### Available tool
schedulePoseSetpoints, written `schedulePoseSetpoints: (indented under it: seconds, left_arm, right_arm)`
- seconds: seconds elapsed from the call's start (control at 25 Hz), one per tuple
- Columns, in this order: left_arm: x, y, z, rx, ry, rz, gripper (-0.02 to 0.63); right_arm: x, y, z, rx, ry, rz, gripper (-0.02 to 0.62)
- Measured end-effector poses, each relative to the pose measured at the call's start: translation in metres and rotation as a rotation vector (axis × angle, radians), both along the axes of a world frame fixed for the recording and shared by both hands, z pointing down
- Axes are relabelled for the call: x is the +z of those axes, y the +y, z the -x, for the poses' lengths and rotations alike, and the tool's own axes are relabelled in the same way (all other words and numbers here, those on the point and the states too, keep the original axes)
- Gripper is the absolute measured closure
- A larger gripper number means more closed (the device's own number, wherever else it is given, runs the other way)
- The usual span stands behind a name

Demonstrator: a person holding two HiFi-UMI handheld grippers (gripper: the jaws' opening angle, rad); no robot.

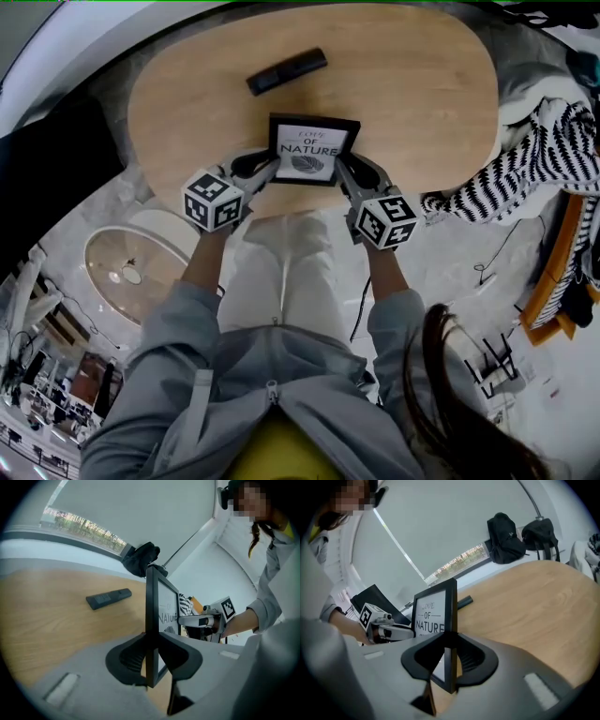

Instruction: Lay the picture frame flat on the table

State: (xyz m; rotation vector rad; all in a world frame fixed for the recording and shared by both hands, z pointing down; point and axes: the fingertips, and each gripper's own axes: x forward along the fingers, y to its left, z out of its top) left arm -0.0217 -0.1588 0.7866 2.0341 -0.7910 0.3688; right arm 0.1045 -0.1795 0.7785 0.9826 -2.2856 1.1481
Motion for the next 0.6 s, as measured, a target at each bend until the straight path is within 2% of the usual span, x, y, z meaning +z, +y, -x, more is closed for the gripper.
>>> schedulePoseSetpoints:
  seconds: [0.36, 0.6]
  left_arm:
    - [0.052, 0.019, -0.006, 0.013, -0.007, 0.193, 0.525]
    - [0.064, 0.038, -0.006, -0.043, 0.002, 0.270, 0.525]
  right_arm:
    - [0.054, 0.018, -0.005, 0.009, 0.014, 0.205, 0.514]
    - [0.064, 0.031, -0.004, -0.023, 0.036, 0.254, 0.514]
